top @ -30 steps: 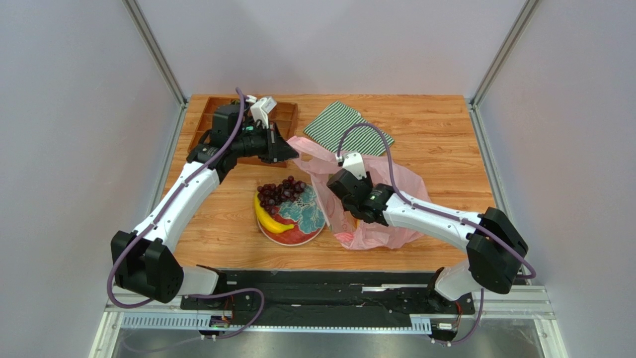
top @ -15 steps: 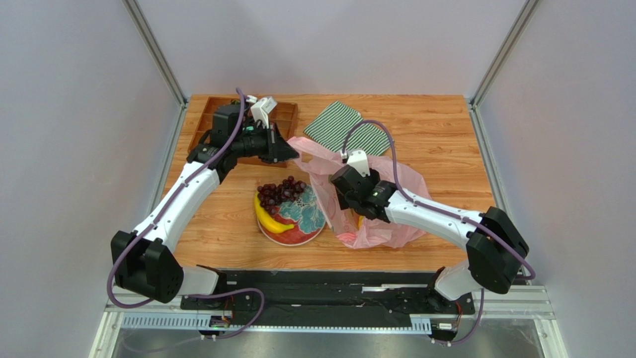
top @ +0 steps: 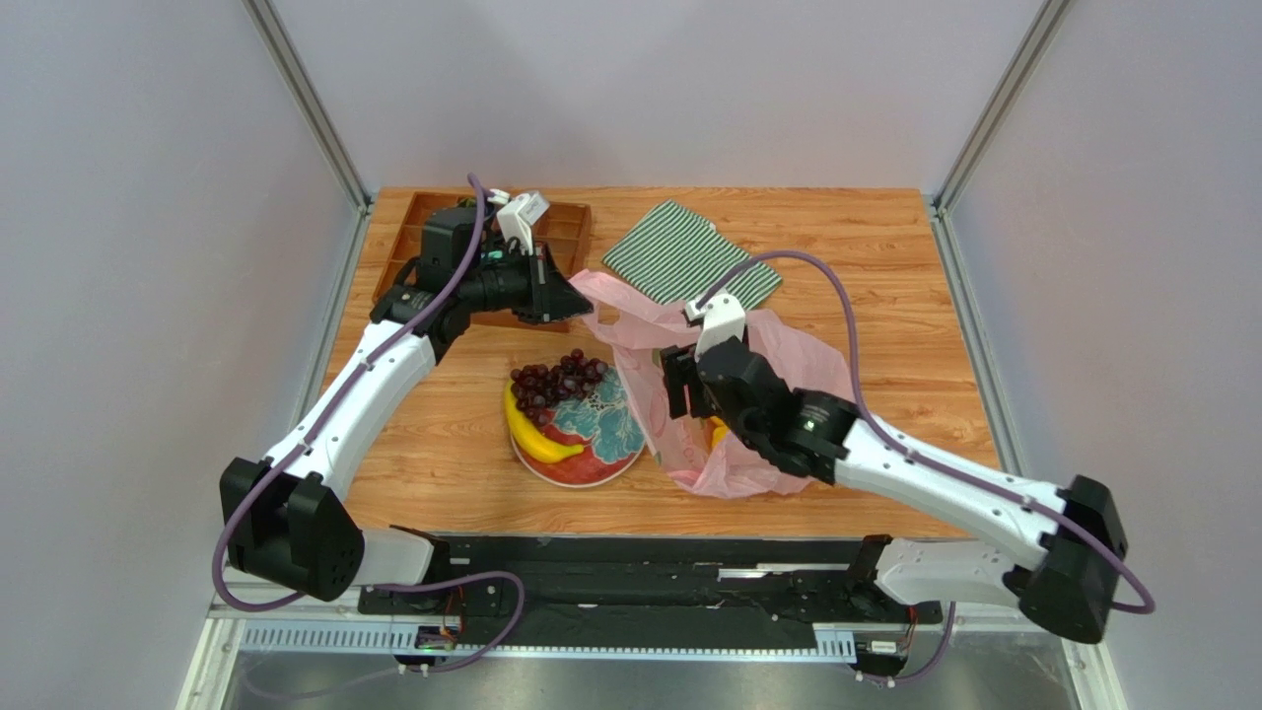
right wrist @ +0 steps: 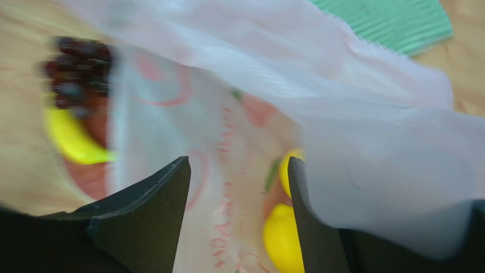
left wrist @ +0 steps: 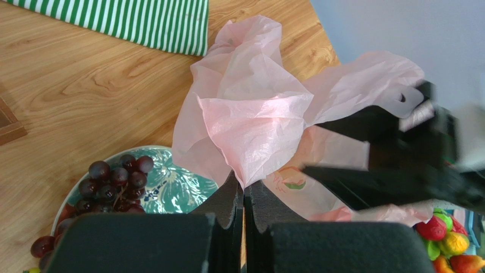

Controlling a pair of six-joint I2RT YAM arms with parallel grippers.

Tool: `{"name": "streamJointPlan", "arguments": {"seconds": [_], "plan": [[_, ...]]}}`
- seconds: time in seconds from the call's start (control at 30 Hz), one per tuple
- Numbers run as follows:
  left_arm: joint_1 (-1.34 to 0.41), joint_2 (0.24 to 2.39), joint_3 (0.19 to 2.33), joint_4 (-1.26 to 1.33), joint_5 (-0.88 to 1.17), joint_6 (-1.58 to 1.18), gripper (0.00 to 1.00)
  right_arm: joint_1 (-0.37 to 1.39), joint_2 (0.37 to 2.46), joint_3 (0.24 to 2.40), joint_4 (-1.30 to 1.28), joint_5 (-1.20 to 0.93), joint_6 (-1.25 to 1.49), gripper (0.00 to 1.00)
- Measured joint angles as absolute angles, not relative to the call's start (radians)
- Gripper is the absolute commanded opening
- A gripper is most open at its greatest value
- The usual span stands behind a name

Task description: Place the fruits into the plastic bag

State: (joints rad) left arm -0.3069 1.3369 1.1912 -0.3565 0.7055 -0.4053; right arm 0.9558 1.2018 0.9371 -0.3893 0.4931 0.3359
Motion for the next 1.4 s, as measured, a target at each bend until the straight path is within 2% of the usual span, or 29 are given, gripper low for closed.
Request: {"name": "streamJointPlan", "arguments": {"seconds": [0.17, 0.3, 0.5, 0.7, 1.0, 1.4], "plan": [[-0.307, 1.337, 1.191, -0.357, 0.706, -0.405, 0.00, 1.152, 1.060, 0.899, -0.145, 0.382, 0.201, 0.61], [-0.307, 1.337, 1.191, -0.357, 0.706, -0.405, 0.00, 1.187, 1.162, 0.961, -0.054, 0.291, 0.159, 0.59], [-0.307, 1.337, 1.191, -0.358, 0.705, -0.405, 0.00, 1.216, 1.479, 1.143, -0.096, 0.197, 0.125, 0.59], [-0.307, 1.337, 1.191, -0.358, 0.698, -0.405, 0.00, 1.237, 1.652, 1.201, -0.138, 0.128, 0.114, 0.59], [-0.307, 1.337, 1.191, -0.358, 0.698, -0.405, 0.00, 1.236, 1.788, 1.258, -0.148, 0.123, 0.104, 0.64], [-0.307, 1.337, 1.191, -0.358, 0.698, -0.405, 0.00, 1.195, 1.898, 1.293, -0.168, 0.118, 0.104, 0.64]]}}
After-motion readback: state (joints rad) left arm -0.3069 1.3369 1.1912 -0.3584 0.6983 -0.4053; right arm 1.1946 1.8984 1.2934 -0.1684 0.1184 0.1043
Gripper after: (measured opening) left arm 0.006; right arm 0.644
